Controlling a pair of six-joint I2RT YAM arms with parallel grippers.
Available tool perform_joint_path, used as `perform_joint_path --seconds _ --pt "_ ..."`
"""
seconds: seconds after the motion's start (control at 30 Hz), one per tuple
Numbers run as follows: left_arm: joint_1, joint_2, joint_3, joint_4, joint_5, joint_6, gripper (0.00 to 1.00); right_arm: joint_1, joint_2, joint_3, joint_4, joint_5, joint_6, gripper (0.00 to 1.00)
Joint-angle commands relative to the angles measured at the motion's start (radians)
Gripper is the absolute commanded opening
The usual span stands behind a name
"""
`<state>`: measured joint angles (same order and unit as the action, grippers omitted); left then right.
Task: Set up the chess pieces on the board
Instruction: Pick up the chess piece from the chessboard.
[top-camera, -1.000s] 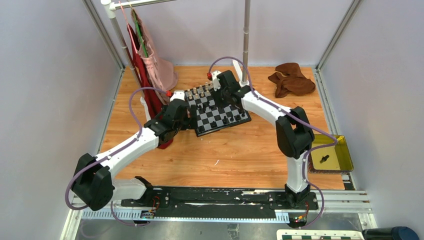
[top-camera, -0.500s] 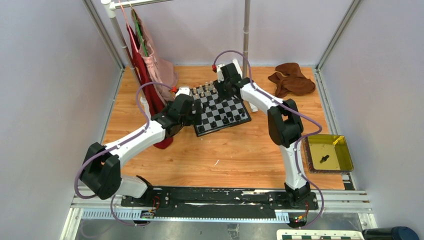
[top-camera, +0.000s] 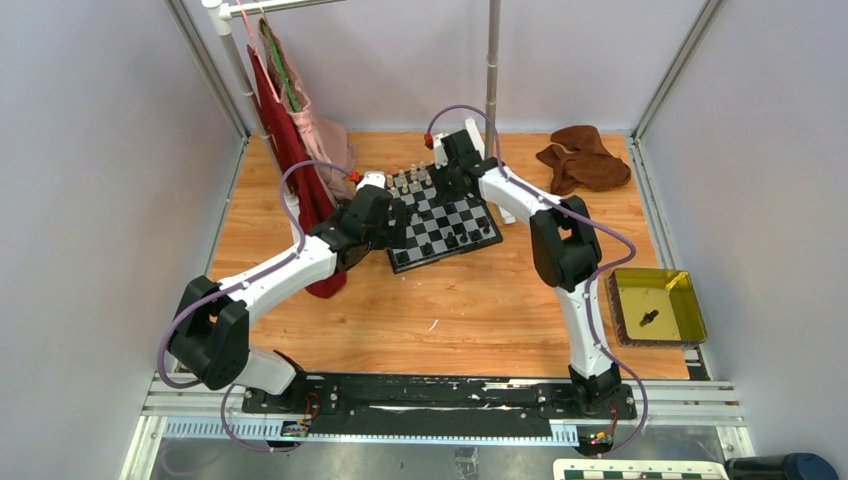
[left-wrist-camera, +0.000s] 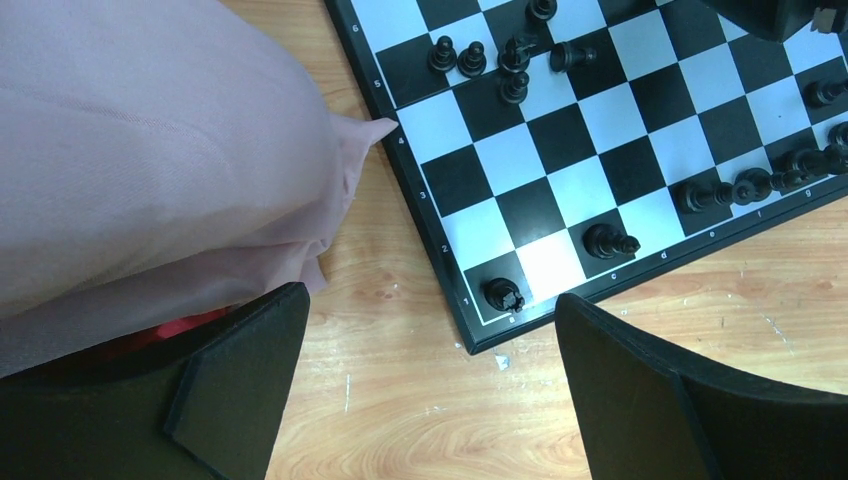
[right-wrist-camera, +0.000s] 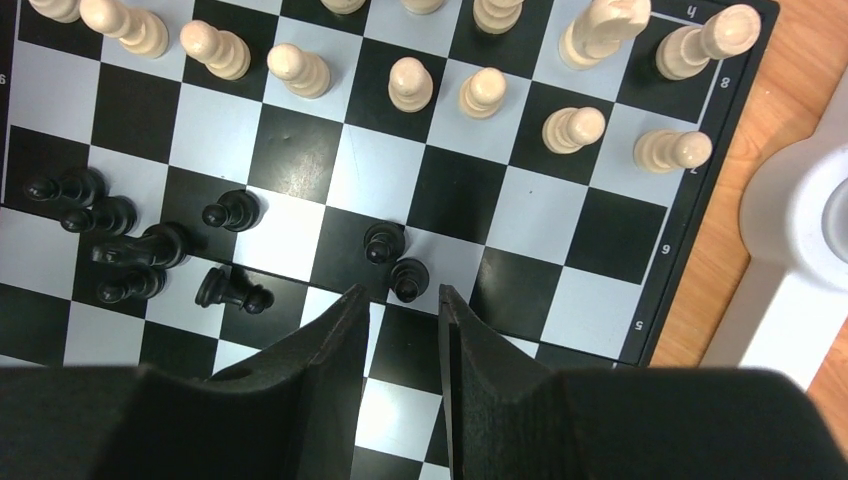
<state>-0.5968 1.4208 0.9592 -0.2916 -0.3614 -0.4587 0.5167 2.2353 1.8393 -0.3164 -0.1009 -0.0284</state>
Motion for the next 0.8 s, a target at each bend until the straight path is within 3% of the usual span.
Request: perform_joint_path --seconds 0.0,0.57,0.77 --pt "0.005 0.007 0.03 0.012 -0.002 0.02 1.0 -0.009 0.026 0.031 -0.004 -0.014 -0.002 0.36" --pt "0.02 0.023 0.026 0.021 0.006 0.038 1.0 -0.016 0.072 0.065 0.004 -0.02 -0.006 0.33" --pt "0.029 0.035 0.028 0.028 0.013 0.041 1.0 -0.021 0.084 0.076 0.003 -0.023 -0.013 0.23"
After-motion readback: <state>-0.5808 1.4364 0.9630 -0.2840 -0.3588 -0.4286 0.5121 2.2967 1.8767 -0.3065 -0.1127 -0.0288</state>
